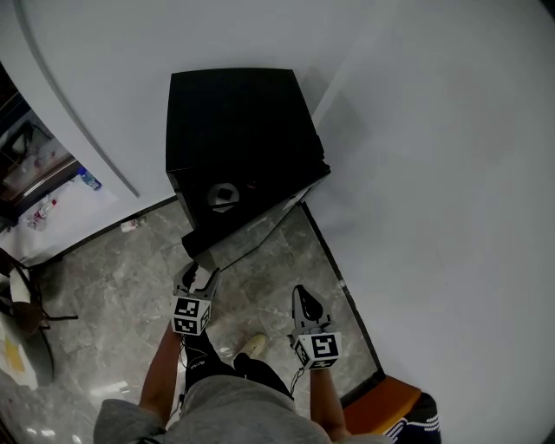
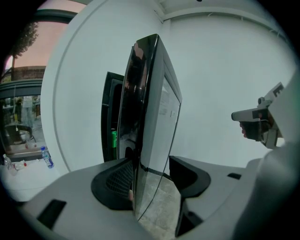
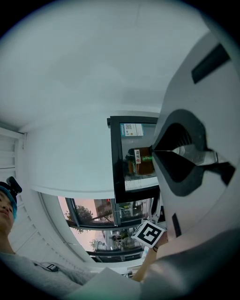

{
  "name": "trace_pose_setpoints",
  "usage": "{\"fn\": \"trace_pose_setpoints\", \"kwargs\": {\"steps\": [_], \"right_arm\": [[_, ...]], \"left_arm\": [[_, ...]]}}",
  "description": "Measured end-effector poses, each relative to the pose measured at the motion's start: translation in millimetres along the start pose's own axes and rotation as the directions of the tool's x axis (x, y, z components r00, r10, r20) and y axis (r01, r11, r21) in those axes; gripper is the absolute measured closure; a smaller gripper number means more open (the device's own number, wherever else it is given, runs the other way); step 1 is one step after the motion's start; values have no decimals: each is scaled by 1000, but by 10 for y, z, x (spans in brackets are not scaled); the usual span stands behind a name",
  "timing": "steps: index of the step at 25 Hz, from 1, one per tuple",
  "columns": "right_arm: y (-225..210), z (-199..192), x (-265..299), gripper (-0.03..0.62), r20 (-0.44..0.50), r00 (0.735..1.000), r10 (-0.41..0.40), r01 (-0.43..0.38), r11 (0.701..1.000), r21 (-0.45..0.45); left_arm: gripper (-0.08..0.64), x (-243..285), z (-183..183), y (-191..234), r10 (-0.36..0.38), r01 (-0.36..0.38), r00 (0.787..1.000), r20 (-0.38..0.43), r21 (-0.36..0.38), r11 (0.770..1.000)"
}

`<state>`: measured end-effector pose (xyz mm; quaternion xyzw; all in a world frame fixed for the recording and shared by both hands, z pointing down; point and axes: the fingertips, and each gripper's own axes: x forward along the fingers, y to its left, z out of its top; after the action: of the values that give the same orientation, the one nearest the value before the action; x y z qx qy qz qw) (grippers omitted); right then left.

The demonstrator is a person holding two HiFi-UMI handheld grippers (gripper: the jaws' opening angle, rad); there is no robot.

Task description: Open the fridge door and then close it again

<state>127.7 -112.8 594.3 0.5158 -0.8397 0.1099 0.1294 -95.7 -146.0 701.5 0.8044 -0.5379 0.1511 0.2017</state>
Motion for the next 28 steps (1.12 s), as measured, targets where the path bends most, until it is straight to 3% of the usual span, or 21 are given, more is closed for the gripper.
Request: {"fn": "trace_pose_setpoints", "kwargs": {"steps": [16,28], "right_arm": [[45,-104,-86,568,17,997,70,-69,997,-18],[55,-200,-318,568,26,998,58,-57,998,-10]], "left_arm": [[331,-98,-108,-330,13,-13,1000,21,8,1000],[331,-210,-220,-660,-27,27,1000,14,25,999]]}}
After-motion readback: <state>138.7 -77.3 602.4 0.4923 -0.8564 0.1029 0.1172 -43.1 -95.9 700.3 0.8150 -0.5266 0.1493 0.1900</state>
